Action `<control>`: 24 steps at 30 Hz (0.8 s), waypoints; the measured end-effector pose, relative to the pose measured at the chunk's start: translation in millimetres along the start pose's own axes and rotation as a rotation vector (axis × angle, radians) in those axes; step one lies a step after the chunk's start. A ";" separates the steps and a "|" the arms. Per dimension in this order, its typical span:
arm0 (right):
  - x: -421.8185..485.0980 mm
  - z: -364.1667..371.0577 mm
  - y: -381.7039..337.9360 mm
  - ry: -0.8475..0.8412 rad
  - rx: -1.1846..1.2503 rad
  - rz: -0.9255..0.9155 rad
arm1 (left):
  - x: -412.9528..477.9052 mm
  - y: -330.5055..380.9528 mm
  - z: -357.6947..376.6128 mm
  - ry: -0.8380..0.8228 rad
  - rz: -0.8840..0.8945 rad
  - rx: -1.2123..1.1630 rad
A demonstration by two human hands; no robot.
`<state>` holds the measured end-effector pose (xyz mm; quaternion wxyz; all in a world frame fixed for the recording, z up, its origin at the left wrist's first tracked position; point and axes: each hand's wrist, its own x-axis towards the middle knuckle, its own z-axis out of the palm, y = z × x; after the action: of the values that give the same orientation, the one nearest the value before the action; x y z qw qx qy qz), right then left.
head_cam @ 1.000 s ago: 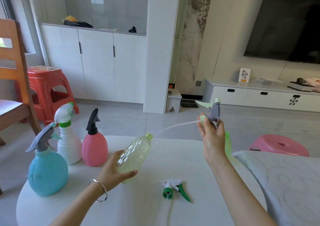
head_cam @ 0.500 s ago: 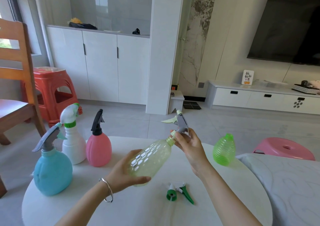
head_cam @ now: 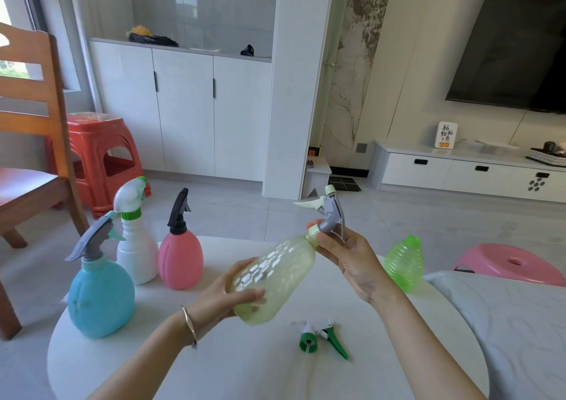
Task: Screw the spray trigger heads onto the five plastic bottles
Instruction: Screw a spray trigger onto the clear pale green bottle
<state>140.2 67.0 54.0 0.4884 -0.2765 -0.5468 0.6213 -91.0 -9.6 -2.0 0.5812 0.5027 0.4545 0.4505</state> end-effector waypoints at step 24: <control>-2.2 12.3 4.0 0.155 0.096 -0.048 | 12.9 5.4 5.6 0.207 -0.057 -0.182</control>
<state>129.1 60.2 52.8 0.5567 -0.2869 -0.4833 0.6117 -83.5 2.5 2.8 0.5869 0.3856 0.4835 0.5226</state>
